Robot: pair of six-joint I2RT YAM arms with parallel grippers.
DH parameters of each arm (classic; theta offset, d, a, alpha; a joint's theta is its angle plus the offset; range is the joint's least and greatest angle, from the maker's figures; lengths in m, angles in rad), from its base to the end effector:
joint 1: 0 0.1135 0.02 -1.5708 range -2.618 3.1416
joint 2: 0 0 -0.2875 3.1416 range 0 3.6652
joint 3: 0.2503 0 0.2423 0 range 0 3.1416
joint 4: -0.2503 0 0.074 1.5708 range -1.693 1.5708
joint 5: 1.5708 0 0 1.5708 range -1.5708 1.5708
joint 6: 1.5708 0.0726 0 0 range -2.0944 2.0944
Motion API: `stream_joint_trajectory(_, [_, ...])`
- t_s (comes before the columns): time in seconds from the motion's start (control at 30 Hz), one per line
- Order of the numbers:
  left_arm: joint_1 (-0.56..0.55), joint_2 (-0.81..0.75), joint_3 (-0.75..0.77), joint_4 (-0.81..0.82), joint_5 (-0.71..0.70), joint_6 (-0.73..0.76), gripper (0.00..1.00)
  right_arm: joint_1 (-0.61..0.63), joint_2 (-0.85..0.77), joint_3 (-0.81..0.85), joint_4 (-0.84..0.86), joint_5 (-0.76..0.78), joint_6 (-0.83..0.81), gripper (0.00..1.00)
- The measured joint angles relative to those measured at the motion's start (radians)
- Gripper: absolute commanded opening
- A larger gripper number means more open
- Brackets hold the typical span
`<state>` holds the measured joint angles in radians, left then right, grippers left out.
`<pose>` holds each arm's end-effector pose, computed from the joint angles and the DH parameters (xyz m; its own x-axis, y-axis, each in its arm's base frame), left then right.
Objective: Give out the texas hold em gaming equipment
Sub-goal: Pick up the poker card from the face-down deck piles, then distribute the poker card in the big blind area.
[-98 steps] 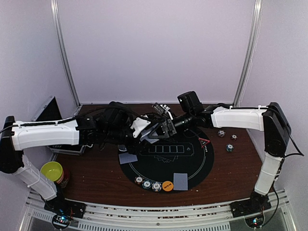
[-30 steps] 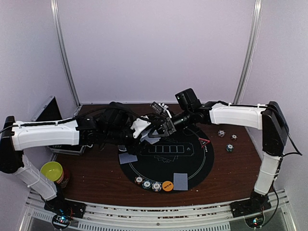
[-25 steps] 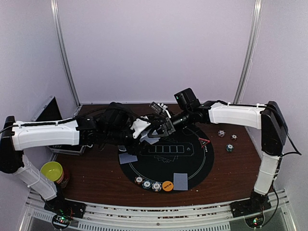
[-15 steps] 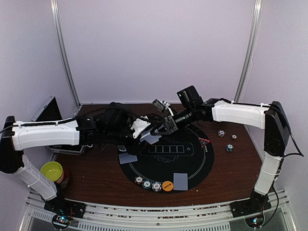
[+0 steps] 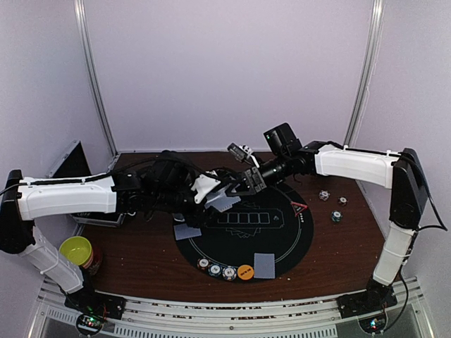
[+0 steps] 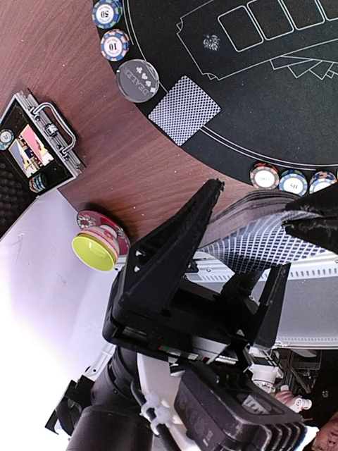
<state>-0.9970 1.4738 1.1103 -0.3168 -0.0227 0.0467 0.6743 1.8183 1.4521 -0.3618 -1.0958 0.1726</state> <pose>0.1897 -0.2904 0.2801 -0.3023 0.5537 -0.7759 0.8451 0.5322 0.0506 0.2808 0.3071 0.2929 -0.6501 -0.4191 -0.6338 -0.7029 0.0150 0.7111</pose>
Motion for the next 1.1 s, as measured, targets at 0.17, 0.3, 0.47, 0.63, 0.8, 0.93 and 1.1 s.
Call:
stream_joint_trajectory(0.17, [0.0, 0.0, 0.0, 0.009, 0.002, 0.0, 0.6, -0.002, -0.017, -0.003, -0.022, 0.003, -0.013, 0.0])
stream_joint_trajectory(0.3, [-0.004, 0.0, 0.0, 0.017, 0.005, 0.0, 0.6, -0.004, -0.035, -0.003, -0.051, 0.003, -0.024, 0.0])
stream_joint_trajectory(0.47, [-0.006, 0.0, 0.0, 0.024, 0.005, 0.0, 0.6, -0.044, -0.062, -0.006, -0.088, -0.011, -0.043, 0.0])
stream_joint_trajectory(0.63, [-0.006, 0.0, 0.0, 0.024, 0.005, 0.0, 0.6, -0.135, -0.131, -0.031, -0.114, -0.027, -0.062, 0.0])
stream_joint_trajectory(0.8, [-0.006, 0.0, 0.0, 0.024, 0.005, 0.0, 0.6, -0.195, -0.219, -0.037, -0.191, -0.019, -0.198, 0.0])
stream_joint_trajectory(0.93, [-0.006, 0.0, 0.0, 0.024, 0.005, 0.0, 0.6, -0.198, -0.24, -0.002, -0.369, 0.025, -0.415, 0.0])
stream_joint_trajectory(1.1, [-0.006, 0.0, 0.0, 0.024, 0.005, 0.0, 0.6, -0.198, -0.17, 0.064, -0.649, 0.074, -0.683, 0.0])
